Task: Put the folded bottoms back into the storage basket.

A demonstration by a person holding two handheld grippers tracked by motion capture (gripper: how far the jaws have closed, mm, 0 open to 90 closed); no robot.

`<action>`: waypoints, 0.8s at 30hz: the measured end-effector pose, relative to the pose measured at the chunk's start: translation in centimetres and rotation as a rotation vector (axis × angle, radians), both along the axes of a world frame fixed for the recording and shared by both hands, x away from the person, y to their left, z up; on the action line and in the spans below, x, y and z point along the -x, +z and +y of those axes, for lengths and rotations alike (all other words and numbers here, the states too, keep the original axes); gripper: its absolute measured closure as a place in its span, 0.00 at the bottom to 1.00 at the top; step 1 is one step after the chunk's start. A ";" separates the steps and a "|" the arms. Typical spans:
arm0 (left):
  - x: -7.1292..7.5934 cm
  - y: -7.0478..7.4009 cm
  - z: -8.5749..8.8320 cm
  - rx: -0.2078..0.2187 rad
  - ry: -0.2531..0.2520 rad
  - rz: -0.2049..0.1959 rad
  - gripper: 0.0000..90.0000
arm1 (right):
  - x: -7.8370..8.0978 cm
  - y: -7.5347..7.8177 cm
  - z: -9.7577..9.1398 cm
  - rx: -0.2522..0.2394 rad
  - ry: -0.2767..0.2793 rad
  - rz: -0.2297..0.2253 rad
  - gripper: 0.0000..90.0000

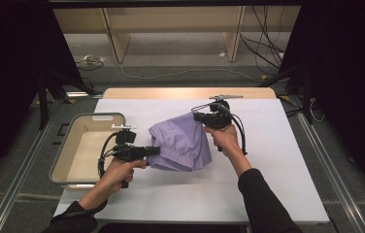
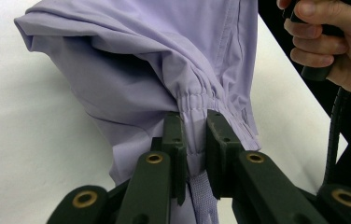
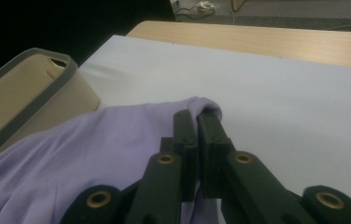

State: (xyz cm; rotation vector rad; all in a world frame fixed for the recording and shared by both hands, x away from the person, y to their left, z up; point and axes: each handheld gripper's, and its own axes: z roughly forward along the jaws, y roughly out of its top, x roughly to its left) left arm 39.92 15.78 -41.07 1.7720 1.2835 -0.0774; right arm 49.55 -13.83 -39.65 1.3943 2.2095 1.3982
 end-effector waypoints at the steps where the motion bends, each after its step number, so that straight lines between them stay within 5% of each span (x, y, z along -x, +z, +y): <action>1: 0.0 0.0 0.0 0.002 -0.001 -0.001 0.88 | 0.0 0.1 0.0 0.000 0.001 -0.003 0.98; 24: 0.5 1.1 0.6 0.012 -0.015 -0.027 0.88 | 0.5 1.1 0.0 -0.015 0.000 -0.026 0.98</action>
